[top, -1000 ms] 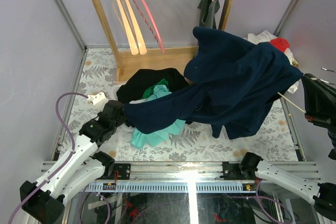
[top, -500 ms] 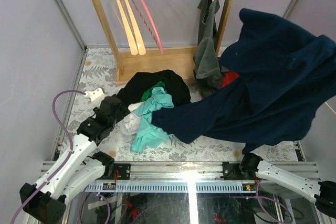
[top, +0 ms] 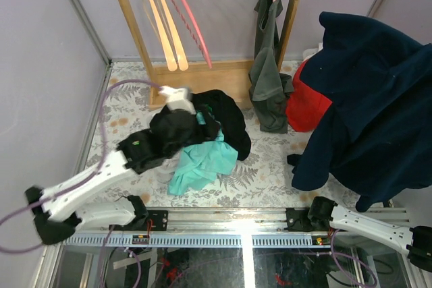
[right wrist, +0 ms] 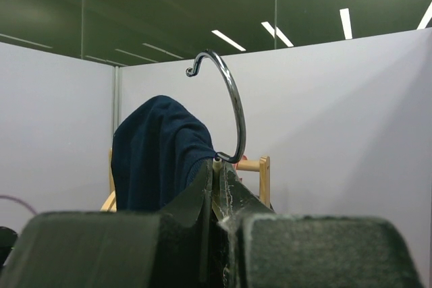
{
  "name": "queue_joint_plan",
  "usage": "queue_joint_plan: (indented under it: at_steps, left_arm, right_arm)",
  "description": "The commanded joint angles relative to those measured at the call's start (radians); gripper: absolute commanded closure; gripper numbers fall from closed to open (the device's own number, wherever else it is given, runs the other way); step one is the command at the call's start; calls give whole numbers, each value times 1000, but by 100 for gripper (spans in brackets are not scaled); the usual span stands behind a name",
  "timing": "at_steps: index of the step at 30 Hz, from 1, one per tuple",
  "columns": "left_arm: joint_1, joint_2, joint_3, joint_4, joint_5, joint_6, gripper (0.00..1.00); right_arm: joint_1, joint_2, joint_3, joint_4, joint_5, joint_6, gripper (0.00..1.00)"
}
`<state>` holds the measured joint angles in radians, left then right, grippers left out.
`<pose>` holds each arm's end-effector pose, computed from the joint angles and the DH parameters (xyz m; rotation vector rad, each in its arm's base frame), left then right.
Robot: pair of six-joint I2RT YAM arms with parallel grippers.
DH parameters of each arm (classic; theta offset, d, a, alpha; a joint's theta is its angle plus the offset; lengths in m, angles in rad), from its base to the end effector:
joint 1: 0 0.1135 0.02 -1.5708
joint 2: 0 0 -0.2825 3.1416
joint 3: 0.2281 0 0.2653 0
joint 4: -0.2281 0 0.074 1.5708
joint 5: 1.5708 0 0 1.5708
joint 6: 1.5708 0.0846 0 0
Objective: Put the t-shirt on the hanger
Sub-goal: Move the bin to the center of the board.
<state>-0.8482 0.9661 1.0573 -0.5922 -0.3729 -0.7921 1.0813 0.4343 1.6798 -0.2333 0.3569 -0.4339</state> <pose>0.1853 -0.1636 0.3558 -0.1743 2.0883 -0.6344 -0.0347 -0.1280 0.6264 -0.1287 0.6477 0.5244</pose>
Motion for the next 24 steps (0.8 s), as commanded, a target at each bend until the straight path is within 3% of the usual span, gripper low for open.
queue_joint_plan:
  at_steps: [1,9,14,19,24]
  left_arm:
    - [-192,290,192,30,-188,-8,29]
    - [-247,737,481,159,-248,-25,25]
    - [-191,941,591,231,-258,-78,24]
    - [-120,1023,489,239,-278,-174,24]
    - [-65,828,114,337,-288,-305,25]
  right_arm:
    - [13,43,9,63,-6,13,100]
    - [15,34,-28,31,-17,67,100]
    - [15,27,-61,8,-19,78,100]
    - [22,2,-82,-3,-7,72,100]
    - [28,-23,-111,-4,-6,75,100]
